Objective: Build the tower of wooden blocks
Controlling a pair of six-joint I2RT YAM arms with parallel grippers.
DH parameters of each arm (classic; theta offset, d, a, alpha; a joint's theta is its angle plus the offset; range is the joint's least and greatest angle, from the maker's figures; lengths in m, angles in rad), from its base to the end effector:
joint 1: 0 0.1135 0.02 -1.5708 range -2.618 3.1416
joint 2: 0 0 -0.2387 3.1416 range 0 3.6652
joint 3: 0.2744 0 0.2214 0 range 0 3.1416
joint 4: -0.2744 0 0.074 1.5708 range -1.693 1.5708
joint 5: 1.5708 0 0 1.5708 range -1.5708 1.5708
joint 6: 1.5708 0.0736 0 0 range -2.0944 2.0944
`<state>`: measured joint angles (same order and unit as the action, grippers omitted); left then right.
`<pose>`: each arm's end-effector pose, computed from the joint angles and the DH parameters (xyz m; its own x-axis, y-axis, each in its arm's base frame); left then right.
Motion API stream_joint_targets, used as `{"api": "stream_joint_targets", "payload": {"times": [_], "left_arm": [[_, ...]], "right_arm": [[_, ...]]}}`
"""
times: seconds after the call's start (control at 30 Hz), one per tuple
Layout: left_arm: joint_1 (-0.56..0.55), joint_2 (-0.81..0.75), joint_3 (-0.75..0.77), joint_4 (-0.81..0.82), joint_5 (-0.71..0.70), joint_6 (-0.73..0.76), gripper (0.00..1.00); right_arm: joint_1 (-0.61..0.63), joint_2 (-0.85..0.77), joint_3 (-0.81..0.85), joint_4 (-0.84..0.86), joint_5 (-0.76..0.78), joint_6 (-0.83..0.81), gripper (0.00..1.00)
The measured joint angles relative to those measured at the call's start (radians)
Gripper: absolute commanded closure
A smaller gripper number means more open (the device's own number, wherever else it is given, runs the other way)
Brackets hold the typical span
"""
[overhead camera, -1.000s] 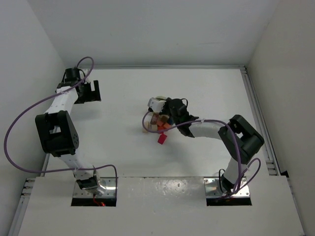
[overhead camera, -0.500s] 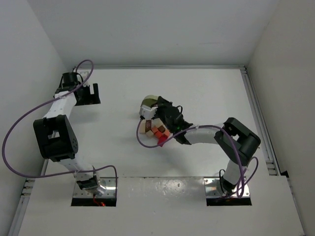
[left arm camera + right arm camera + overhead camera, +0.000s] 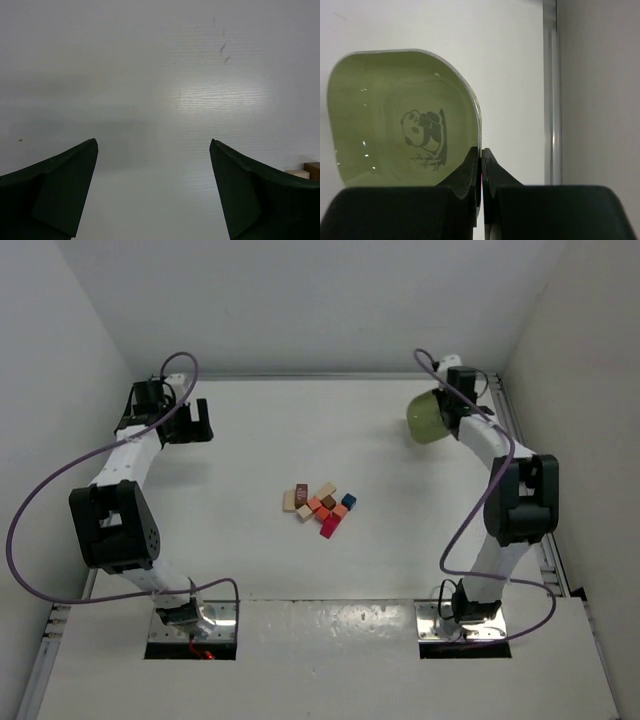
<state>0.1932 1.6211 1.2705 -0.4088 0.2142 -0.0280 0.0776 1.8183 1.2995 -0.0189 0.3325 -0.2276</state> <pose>0.3549 0.0535 0.2346 -0.6744 -0.1598 -0.7209 -0.0552 0.9845 -0.1666 0.4172 0.0083 0.2178 -0.5440 -0.2562 -0.7990 0.0857 0.9303 -0.3567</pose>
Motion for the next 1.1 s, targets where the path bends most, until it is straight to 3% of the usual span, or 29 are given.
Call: {"api": "stream_joint_targets", "payload": {"times": [0.27,0.6,0.8,1.03,1.1], "left_arm": [[-0.065,0.029,0.037,0.008,-0.014,-0.041,0.00],[-0.091,0.134,0.144,0.013,-0.045,-0.064,0.00],[-0.109,0.154,0.175,0.001,-0.068,-0.058,0.00],[-0.116,0.155,0.180,-0.005,-0.103,-0.047,0.00],[-0.116,0.156,0.180,-0.006,-0.107,-0.042,0.00]], "right_arm": [[-0.303,0.187,0.077,-0.211,-0.190,0.142,1.00],[-0.454,0.378,0.370,-0.261,-0.322,0.157,0.99],[-0.478,0.525,0.546,-0.312,-0.410,0.172,0.73],[-0.475,0.593,0.597,-0.351,-0.447,0.157,0.42],[-0.473,0.594,0.599,-0.351,-0.447,0.150,0.40]]}}
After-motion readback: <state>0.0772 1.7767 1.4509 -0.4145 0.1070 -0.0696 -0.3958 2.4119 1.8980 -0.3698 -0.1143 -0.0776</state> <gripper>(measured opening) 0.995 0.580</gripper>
